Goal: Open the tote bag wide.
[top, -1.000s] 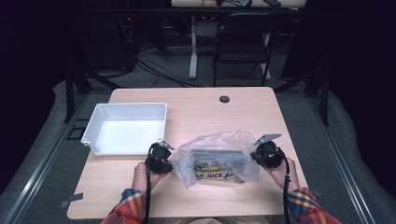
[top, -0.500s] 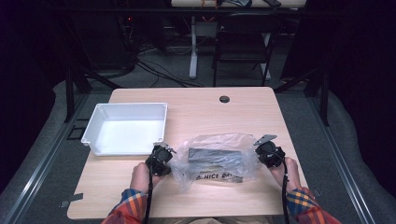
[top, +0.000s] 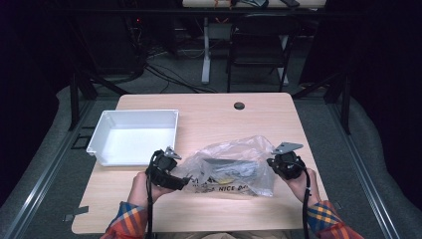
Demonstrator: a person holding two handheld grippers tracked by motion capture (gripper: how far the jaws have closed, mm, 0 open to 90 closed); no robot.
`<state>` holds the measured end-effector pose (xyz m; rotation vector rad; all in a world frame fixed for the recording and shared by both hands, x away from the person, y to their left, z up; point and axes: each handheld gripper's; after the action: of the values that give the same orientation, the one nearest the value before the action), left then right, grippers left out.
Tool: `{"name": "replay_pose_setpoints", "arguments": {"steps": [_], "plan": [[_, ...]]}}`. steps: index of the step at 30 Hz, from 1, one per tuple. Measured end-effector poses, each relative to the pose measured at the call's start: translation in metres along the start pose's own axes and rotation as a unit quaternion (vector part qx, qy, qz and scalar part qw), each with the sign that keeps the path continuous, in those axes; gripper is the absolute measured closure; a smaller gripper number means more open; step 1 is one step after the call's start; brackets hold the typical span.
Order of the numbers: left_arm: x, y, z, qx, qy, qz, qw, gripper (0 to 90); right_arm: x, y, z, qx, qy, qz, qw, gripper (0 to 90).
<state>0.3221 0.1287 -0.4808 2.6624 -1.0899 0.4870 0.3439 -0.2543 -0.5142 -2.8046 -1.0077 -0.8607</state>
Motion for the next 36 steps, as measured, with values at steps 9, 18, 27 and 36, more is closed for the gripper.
{"name": "replay_pose_setpoints", "arguments": {"steps": [9, 18, 27, 36], "plan": [[0.010, 0.027, -0.012, 0.006, 0.035, 0.038, 0.9987, 19.2, 0.000, -0.001, 0.000, 0.004, 0.001, 0.000, 1.0000, 90.0], [0.030, 0.022, 0.007, 0.065, 0.115, 0.018, 0.9911, 43.3, 0.003, -0.006, 0.002, 0.024, 0.016, -0.003, 0.9996, 90.0], [0.026, -0.010, 0.053, 0.110, 0.012, -0.036, 0.9932, 86.7, 0.007, -0.005, 0.028, 0.011, -0.023, -0.002, 0.9997, 90.0], [0.021, -0.014, 0.076, 0.125, -0.098, -0.011, 0.9873, 88.1, 0.003, 0.005, 0.045, -0.032, -0.059, 0.003, 0.9978, 90.0]]}}
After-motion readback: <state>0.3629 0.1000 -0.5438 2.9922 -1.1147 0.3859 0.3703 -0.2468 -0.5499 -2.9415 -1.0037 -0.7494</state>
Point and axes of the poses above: each handheld gripper's, and its own axes: z roughly forward along the jaws, x roughly out of its top, y roughly to its right, and after that the axes turned 10 degrees about -y, right-handed
